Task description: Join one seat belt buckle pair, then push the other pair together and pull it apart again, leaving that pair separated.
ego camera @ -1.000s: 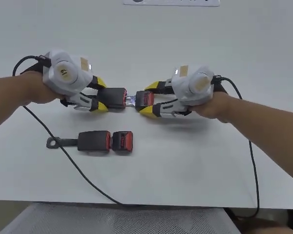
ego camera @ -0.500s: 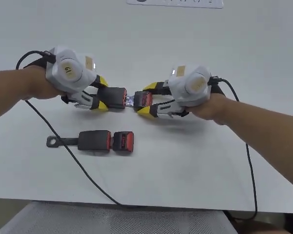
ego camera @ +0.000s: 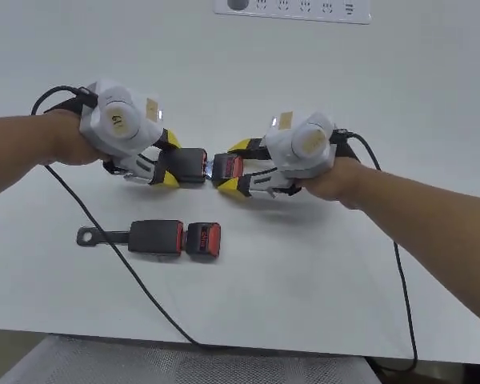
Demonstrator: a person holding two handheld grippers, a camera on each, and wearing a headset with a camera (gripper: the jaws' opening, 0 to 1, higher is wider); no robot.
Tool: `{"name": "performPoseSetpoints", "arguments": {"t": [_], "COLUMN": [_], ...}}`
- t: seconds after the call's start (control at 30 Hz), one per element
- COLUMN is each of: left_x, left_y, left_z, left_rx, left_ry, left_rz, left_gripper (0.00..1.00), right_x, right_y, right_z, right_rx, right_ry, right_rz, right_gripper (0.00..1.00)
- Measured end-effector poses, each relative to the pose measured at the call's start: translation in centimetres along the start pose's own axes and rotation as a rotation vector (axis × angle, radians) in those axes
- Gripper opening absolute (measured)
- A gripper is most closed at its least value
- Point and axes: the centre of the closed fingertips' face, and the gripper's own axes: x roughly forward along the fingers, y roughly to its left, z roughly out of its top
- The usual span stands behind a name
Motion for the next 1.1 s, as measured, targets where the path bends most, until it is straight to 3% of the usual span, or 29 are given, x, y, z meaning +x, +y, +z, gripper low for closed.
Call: {"name": "performPoseSetpoints", "arguments": {"t": [0.33,1.1], "left_x": [-0.14,-0.13], "left_y": [0.01,-0.08], "left_z": [-0.19,-0.13], "left_rx": [0.027,0.053], "left_ry": [0.008,0.025], "left_rz": [-0.024,-0.036], "left_gripper": [0.33,0.34], "right_x": [0.71,0.4], "right_y": [0.11,-0.03], "right_z": [-0.02,-0.43], "right_rx": [0.007,-0.007], "right_ry": [0.023,0.033], "right_rz": [0.0,-0.004], "right_gripper": [0.36,0.36]}}
